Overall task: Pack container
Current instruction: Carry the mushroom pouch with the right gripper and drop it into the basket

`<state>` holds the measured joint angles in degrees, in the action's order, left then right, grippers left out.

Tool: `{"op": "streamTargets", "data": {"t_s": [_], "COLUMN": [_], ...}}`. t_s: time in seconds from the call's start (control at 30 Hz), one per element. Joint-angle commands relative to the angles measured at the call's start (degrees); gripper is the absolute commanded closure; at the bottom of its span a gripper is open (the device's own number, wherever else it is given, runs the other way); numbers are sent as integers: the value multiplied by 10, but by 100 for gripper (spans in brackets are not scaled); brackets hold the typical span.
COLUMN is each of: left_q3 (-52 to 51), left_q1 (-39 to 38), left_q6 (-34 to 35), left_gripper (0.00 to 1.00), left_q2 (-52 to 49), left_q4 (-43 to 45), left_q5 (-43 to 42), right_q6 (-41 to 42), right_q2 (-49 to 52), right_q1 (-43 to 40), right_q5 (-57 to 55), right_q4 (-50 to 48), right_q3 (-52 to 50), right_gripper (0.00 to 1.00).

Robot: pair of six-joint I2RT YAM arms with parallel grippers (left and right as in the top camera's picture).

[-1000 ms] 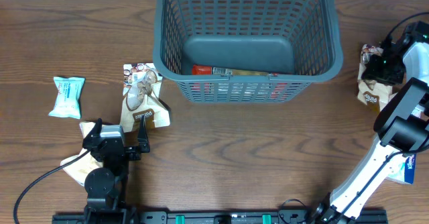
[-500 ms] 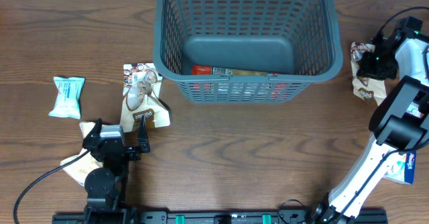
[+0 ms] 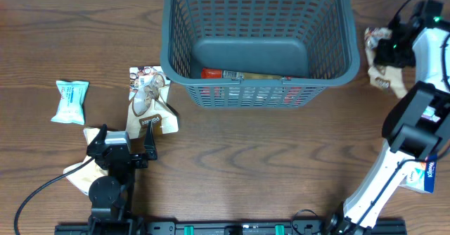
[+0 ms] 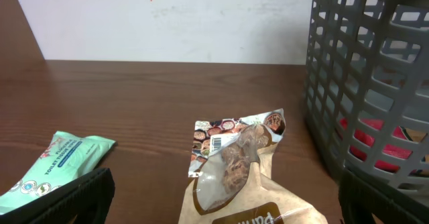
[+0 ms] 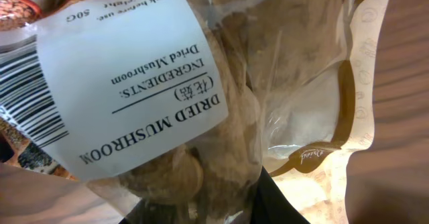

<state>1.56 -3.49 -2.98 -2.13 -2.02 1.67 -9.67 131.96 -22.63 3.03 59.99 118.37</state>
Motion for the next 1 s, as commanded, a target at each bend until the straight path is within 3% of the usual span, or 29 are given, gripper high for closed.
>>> {"op": "streamTargets", "data": {"t_s": [0.0,0.43,0.7,0.97], "left_q3": [-13,-13,-13,-13], "left_q1": [-1,-1,-1,-1], "left_q6": [3,3,3,3], "left_gripper": [1,1,1,1], "left_q2": [0,0,0,0], "left_q4": [-18,-19,-19,-19], "left_q5": [2,2,2,2], "right_q6": [4,-70,-226,-395], "right_q2": [-93,-300,-379,-380], "right_q1": [2,82,228,389], "right_q5": [4,6,85,194], "right_q4": [1,1,-2,13], "right_q3": [36,36,36,36], "right_gripper": [99,99,99,99]}}
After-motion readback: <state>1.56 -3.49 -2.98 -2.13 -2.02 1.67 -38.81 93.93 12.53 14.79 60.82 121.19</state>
